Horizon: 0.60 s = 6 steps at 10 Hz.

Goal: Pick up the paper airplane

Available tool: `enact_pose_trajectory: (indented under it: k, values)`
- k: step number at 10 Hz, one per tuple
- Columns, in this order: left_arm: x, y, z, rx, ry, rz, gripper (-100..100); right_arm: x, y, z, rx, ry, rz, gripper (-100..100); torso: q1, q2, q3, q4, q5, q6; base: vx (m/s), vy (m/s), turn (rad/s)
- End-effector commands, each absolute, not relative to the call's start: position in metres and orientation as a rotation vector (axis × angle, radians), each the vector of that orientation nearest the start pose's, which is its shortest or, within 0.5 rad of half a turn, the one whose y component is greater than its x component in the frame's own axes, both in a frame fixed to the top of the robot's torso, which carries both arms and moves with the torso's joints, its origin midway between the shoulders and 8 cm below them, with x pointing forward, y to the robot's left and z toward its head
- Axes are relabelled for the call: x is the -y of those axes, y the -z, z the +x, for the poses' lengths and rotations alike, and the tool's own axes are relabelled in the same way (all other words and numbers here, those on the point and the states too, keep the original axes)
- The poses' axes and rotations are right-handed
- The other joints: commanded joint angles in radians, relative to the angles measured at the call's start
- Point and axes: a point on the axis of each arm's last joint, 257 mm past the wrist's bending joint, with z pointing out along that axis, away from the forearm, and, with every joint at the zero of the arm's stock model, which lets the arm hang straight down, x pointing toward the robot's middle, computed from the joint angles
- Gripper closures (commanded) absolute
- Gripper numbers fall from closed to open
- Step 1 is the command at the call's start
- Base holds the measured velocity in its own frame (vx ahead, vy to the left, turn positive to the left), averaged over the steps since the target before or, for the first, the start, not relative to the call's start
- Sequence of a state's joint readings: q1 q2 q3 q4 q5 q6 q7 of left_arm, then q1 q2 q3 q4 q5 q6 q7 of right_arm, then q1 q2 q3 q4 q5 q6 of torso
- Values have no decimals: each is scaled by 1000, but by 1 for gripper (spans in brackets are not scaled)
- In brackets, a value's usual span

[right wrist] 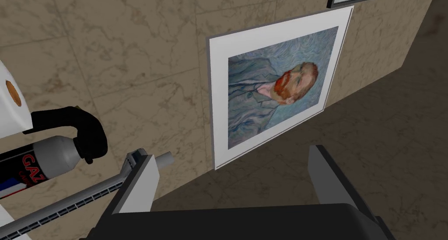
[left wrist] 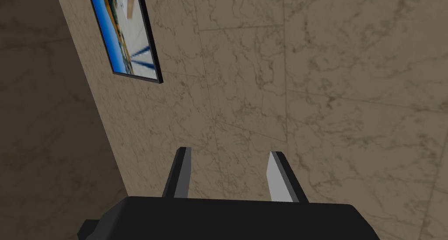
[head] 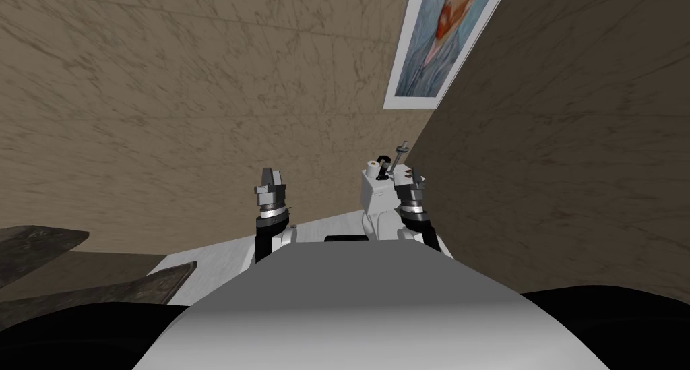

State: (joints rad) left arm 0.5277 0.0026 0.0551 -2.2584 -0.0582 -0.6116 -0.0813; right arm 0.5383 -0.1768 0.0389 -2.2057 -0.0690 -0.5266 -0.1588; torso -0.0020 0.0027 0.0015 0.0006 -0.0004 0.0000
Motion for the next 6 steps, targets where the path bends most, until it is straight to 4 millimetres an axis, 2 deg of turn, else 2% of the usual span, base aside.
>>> enact_pose_trajectory:
  k: [1,6]
  values:
    - [-288,-27,325,-624,1143,-526,0,258,32,350,-806,-1499,718,-100,0,0,0,0,0,0,-36,-20,21]
    - [-288,-27,325,-624,1143,-526,0,247,52,346,-941,-1498,682,-100,1,-1,-1,0,0,0,-21,-14,14]
